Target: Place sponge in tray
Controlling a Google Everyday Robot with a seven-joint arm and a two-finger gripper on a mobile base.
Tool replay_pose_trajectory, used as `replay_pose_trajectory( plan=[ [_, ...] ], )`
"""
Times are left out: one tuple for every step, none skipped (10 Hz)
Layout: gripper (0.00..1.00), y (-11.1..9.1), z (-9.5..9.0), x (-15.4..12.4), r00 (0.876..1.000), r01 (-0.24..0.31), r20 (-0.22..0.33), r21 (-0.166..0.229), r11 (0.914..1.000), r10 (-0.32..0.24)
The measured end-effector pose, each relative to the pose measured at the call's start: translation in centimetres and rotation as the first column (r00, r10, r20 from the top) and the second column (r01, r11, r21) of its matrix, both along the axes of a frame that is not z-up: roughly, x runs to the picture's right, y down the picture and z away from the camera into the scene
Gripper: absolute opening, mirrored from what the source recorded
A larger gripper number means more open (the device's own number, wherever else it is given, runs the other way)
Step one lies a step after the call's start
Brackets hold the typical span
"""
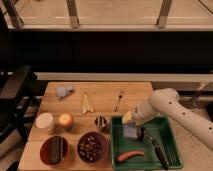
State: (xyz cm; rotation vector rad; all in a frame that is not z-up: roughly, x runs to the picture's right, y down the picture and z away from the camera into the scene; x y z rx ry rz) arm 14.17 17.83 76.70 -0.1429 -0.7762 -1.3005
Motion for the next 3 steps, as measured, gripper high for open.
replay_pose_trajectory(
  plan=[
    [0.62, 0.01, -0.05, 0.09, 1.0, -0.001, -0.001, 0.0, 1.0, 0.001],
    [0.62, 0.01, -0.06, 0.17, 1.0, -0.002, -0.002, 0.0, 1.0, 0.002],
    [0.62, 0.03, -0.05, 0.15, 1.0, -0.002, -0.002, 0.0, 1.0, 0.002]
  ],
)
